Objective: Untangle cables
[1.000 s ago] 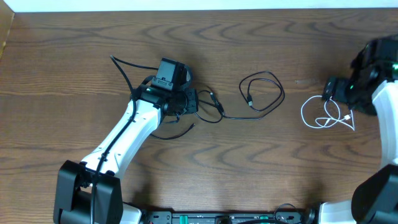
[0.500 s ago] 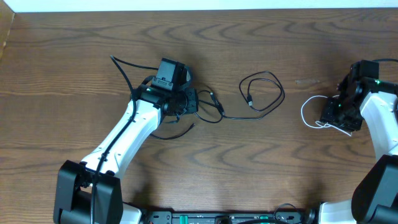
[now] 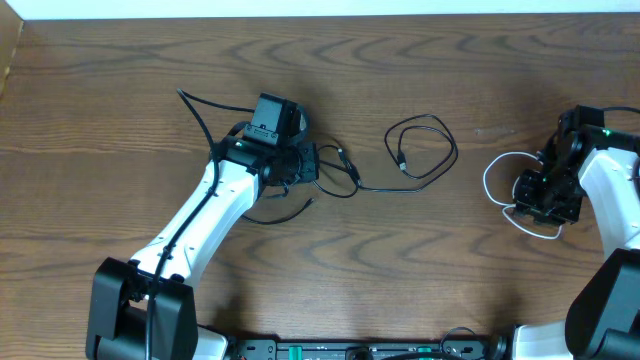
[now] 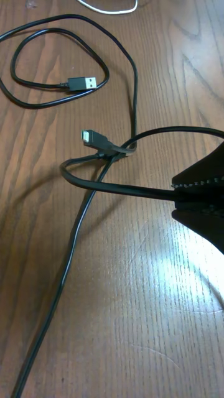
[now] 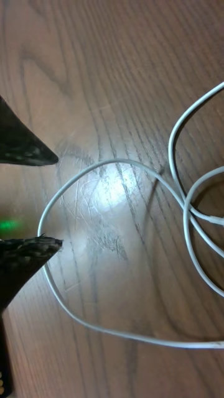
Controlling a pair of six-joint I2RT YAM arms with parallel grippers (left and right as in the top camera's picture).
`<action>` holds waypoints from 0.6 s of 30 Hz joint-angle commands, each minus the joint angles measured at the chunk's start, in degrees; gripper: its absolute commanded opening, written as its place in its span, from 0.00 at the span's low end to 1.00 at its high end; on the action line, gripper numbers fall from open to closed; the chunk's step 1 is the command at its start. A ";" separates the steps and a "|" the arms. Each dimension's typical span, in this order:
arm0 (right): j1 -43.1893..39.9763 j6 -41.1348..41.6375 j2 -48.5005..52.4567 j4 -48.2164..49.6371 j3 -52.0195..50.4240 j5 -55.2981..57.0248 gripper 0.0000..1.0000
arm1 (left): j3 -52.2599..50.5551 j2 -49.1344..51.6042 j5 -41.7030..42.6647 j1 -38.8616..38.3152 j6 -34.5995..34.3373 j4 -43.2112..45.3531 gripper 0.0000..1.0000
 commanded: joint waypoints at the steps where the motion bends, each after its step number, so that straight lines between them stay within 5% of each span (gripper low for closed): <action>1: -0.13 -0.17 0.07 -1.18 -0.24 -0.28 0.42 | 0.59 0.28 0.50 -0.17 0.13 -0.11 0.09; 10: -0.13 3.08 0.07 0.46 -4.00 1.90 0.50 | 0.59 0.28 0.48 -0.17 0.13 -0.11 0.08; 18: -0.13 8.04 0.07 16.52 -9.42 6.60 0.55 | 0.59 0.28 0.50 -0.17 0.13 -0.11 0.08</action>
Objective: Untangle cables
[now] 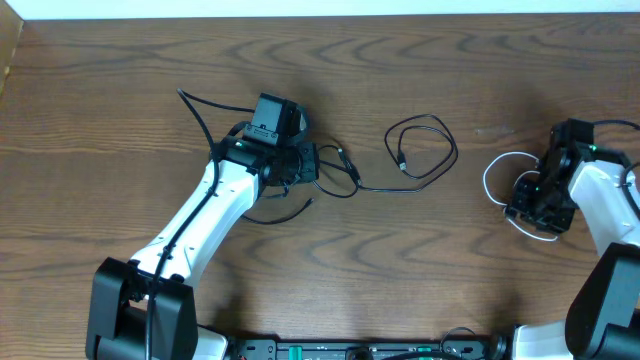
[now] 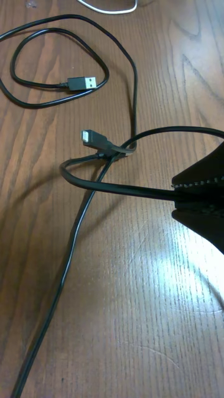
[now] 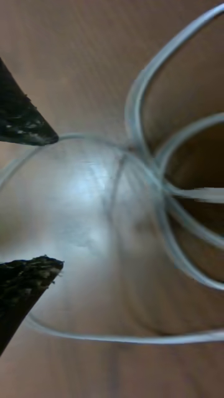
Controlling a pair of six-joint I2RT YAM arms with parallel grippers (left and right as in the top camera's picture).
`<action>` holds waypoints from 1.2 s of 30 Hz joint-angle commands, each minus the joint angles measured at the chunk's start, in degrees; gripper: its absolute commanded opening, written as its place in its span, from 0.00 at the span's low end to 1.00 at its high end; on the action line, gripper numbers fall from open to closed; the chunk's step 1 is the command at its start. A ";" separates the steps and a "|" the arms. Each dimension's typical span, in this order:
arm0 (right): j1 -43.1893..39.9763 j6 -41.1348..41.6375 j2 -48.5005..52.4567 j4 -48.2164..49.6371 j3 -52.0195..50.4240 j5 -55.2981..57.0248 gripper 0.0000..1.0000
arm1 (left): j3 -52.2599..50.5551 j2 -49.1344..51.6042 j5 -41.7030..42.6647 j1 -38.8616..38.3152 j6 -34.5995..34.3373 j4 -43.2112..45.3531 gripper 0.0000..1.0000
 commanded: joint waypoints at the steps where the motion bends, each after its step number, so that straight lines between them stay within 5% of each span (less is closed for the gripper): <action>1: -0.15 4.48 0.04 6.03 -1.75 5.27 0.58 | 0.59 0.28 0.50 -0.17 0.13 -0.24 0.08; 22: -0.20 3.34 0.07 37.00 -8.33 12.09 0.62 | 0.59 0.28 0.50 -0.17 0.11 -1.09 0.08; 36: -0.79 -5.90 3.69 39.34 -8.44 10.19 0.64 | 0.59 0.28 0.50 -0.17 0.13 -1.09 0.08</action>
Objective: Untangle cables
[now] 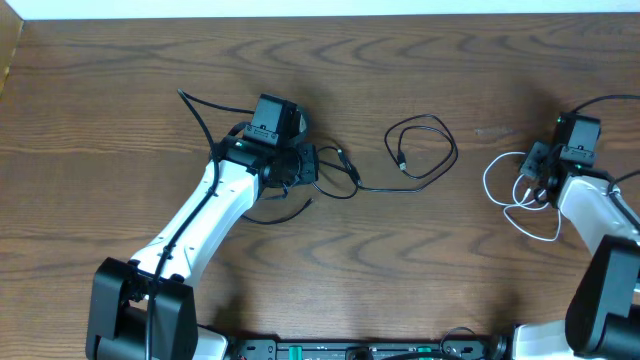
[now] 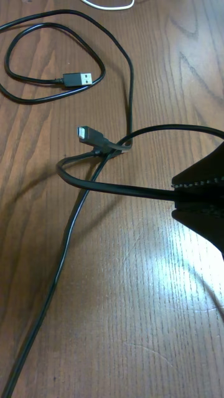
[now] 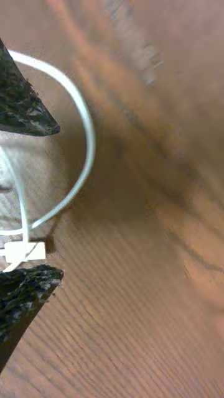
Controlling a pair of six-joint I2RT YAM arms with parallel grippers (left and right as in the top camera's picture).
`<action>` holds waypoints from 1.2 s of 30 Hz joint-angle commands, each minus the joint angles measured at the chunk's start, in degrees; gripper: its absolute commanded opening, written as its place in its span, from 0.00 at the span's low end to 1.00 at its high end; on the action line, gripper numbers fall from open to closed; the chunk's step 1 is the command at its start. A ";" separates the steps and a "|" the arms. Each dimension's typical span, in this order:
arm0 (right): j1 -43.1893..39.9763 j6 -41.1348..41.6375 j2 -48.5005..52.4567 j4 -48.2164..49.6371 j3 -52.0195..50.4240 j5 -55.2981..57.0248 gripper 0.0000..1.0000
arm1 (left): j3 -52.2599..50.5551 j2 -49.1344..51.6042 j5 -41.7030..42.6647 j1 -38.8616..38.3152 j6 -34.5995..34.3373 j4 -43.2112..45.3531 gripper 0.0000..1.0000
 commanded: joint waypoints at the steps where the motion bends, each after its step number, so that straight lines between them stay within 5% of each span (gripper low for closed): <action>1: -0.90 -3.30 4.04 -1.66 -0.52 -0.46 0.66 | 0.59 0.28 0.50 -0.17 0.11 -0.15 0.08; 9: -2.80 -4.79 6.69 -1.31 -0.52 -3.06 0.69 | 0.59 0.28 0.48 -0.17 0.13 -0.15 0.08; 13: -3.17 -4.76 6.69 -1.62 -0.57 -3.89 0.42 | 0.59 0.28 0.48 -0.17 0.13 -0.17 0.08; 16: -3.19 -4.74 6.69 -1.90 -0.55 -3.78 0.13 | 0.59 0.28 0.48 -0.17 0.13 -0.15 0.08; 20: -4.15 -2.25 6.47 -1.90 0.83 -1.92 0.01 | 0.59 0.28 0.48 -0.17 0.13 -0.17 0.08; 34: -21.53 2.86 2.73 -15.82 23.34 -5.35 0.04 | 0.59 0.28 0.48 -0.17 0.13 -0.17 0.08; 35: -21.42 2.78 2.73 -15.87 23.54 -8.70 0.19 | 0.59 0.28 0.48 -0.17 0.13 -0.17 0.08; 36: -21.20 2.75 2.73 -16.33 23.56 -13.14 0.50 | 0.59 0.28 0.48 -0.17 0.13 -0.17 0.08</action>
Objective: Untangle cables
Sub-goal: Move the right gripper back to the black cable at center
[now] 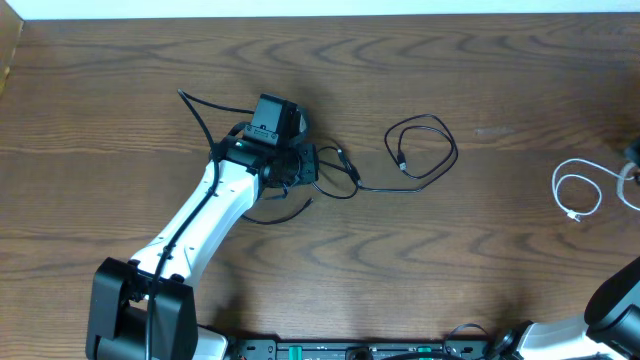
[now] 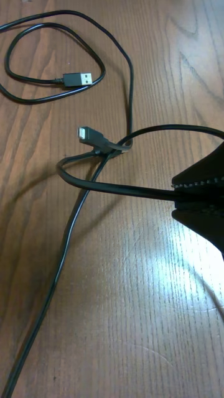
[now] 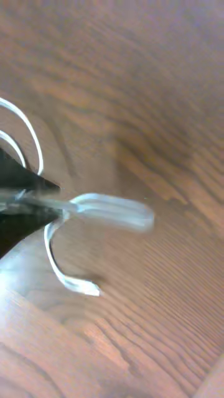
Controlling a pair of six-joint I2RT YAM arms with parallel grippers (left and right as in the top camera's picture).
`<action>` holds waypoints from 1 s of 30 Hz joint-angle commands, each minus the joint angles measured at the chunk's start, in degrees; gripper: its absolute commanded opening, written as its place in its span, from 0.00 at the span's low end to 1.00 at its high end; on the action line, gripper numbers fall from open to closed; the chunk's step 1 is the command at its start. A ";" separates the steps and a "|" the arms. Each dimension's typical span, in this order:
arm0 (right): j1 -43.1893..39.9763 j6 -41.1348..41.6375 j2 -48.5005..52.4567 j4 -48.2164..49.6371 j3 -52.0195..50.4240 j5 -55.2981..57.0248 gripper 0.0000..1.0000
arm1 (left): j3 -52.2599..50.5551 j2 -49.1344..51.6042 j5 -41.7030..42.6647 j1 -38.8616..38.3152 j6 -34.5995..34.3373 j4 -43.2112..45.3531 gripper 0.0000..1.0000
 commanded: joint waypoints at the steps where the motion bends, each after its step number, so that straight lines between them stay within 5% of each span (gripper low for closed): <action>1: 0.63 1.11 -0.81 -1.75 1.07 -12.09 0.69 | 0.59 0.28 0.48 -0.17 0.13 -0.17 0.08; 5: 2.58 0.98 -0.79 -7.08 1.07 -23.63 0.87 | 0.59 0.28 0.48 -0.17 0.13 -0.37 0.08; 17: 24.00 -8.79 -0.79 -21.53 0.09 -27.28 0.89 | 0.59 0.28 -3.72 -0.15 0.13 -0.90 0.08; 30: 45.40 7.50 -0.76 -11.89 -10.32 -12.33 0.81 | 0.61 0.02 -8.57 -0.11 1.22 -2.10 0.09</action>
